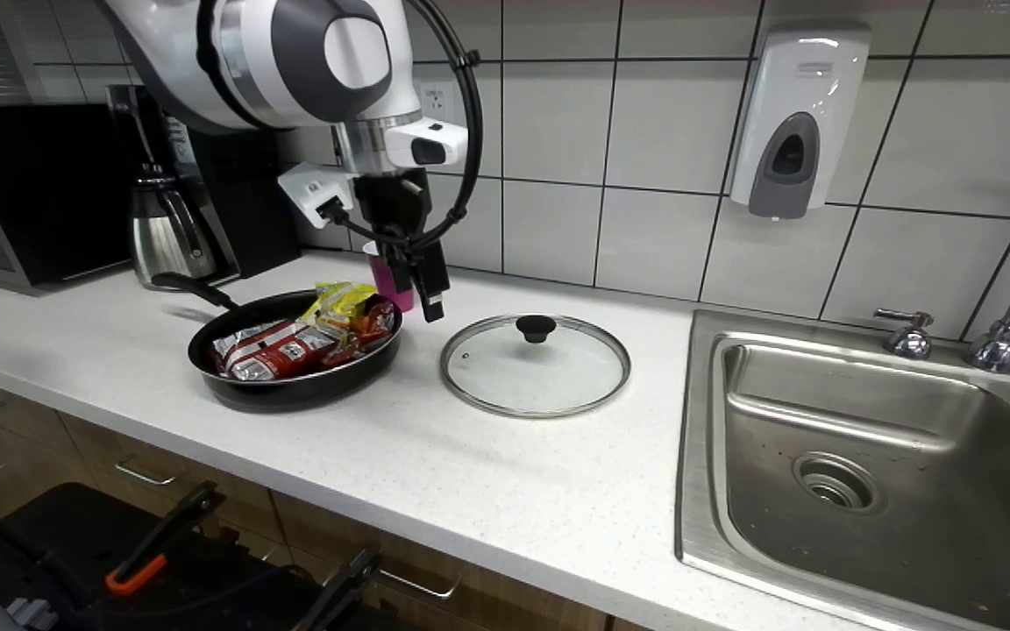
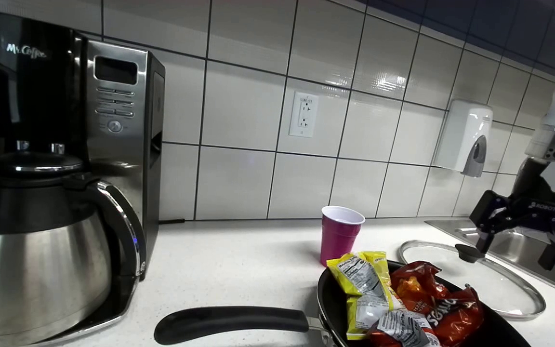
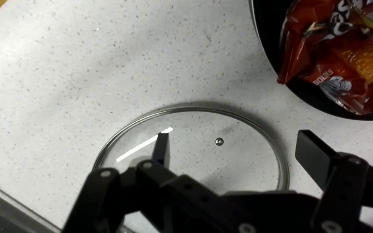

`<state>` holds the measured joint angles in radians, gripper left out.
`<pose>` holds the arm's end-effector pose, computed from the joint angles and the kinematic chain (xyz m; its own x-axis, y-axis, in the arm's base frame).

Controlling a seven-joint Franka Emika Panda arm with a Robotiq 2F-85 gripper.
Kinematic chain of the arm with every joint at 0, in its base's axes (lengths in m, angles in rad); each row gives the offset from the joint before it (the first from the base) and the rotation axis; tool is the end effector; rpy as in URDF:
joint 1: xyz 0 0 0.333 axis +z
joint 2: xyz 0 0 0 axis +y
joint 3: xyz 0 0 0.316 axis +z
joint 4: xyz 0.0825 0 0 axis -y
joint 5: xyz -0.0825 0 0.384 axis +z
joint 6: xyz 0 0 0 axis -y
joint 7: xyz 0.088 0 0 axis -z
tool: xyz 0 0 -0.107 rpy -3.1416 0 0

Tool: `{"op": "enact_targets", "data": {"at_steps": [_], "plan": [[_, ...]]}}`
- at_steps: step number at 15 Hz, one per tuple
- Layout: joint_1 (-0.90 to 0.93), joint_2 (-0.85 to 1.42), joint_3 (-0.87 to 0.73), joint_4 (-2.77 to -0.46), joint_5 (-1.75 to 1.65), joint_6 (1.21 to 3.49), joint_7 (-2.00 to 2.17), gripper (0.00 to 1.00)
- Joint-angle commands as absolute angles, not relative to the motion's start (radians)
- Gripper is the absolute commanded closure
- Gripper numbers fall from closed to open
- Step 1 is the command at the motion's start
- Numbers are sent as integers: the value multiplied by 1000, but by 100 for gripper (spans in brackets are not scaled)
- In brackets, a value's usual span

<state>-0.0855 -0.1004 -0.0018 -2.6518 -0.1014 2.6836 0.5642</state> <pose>0.4325 -0.0346 0.2880 0.8363 -0.5302 0.1393 -0.5327 -0.8460 -0.0217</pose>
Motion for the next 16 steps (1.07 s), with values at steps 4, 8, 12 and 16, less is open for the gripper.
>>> {"op": "enact_targets", "data": {"at_steps": [4,8,12,16], "plan": [[-98,16,-45,-2530,-109,2672,542,0],[-89,78,-75,-2473,-97,2679,532,0],[-82,139,-102,-2417,-94,2680,536,0],[-74,202,-129,-2360,-94,2674,541,0]]}}
